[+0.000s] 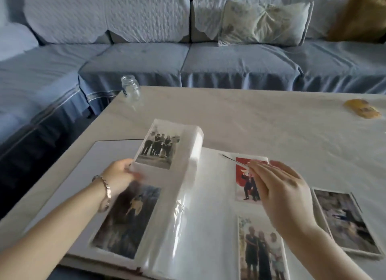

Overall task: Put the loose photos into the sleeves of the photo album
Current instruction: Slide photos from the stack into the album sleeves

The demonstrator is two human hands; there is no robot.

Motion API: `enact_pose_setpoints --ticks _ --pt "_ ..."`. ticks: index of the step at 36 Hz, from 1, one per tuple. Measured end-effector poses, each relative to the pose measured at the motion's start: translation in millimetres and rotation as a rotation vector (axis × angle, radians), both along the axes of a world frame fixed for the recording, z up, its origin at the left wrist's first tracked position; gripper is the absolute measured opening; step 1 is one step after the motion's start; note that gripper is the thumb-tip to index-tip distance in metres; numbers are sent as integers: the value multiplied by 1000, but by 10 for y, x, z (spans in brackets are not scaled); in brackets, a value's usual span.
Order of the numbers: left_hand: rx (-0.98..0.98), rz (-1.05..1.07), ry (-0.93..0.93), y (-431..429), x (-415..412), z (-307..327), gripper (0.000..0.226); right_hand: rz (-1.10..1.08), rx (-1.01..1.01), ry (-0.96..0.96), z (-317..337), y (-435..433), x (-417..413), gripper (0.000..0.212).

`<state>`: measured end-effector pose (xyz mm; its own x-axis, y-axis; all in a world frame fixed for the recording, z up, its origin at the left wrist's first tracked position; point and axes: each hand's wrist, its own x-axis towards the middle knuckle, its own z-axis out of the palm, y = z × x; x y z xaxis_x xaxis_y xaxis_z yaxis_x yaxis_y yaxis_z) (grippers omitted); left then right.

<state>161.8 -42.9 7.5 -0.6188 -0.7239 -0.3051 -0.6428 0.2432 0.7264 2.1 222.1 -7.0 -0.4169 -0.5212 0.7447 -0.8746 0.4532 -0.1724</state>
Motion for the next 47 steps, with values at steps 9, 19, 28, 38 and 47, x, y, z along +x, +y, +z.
enact_pose_setpoints --ticks 9,19,28,38,47 --pt "-542 207 -546 -672 408 -113 76 142 -34 1 -84 -617 267 28" --pt "-27 162 297 -47 190 175 38 323 -111 82 -139 -849 444 21" --pt "682 129 371 439 -133 201 16 389 -57 29 -197 -646 389 21" --pt "137 -238 7 503 -397 -102 20 104 -186 -227 -5 -188 153 23" --pt "279 -278 230 894 -571 -9 74 91 -97 -302 -146 -187 281 26"
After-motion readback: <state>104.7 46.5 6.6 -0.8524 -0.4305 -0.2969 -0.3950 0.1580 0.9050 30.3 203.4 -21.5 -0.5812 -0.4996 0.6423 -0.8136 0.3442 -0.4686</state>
